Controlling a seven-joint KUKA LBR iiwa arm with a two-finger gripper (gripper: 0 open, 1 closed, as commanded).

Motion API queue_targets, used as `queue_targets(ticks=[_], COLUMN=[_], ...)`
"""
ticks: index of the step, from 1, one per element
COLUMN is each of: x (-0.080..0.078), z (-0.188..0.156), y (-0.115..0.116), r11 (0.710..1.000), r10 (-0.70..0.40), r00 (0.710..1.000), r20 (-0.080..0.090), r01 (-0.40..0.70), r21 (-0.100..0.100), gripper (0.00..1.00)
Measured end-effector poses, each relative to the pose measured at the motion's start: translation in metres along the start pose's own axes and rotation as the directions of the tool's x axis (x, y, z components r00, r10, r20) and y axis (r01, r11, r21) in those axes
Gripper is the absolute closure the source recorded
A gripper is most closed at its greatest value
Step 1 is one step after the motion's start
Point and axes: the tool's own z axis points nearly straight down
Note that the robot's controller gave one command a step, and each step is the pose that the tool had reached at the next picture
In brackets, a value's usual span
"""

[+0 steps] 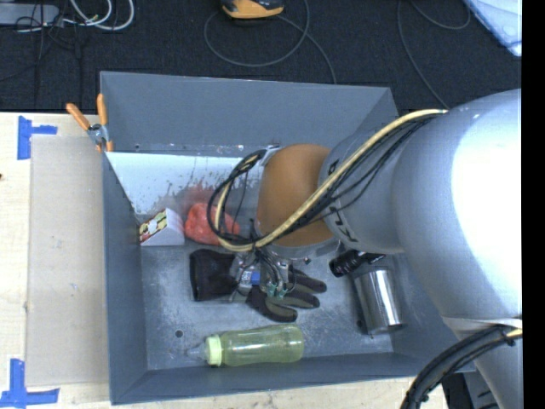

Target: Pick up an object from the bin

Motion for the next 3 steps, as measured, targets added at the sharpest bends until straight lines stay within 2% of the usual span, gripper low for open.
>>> queue_targets(ticks=[1, 2, 3], x=[0.002, 0.001, 0.003], z=[-0.009, -0.025, -0.04], y=[-0.001, -0.001, -0.001], r11=[1.0, 1.0, 1.0], r10=[0.0, 0.0, -0.001], r00=[1.0, 1.0, 1.0], r20=[-0.005, -0.003, -0.01], r01=[0.0, 0.0, 0.001], r21=[0.002, 0.001, 0.004], gripper=[1.0, 1.0, 1.0])
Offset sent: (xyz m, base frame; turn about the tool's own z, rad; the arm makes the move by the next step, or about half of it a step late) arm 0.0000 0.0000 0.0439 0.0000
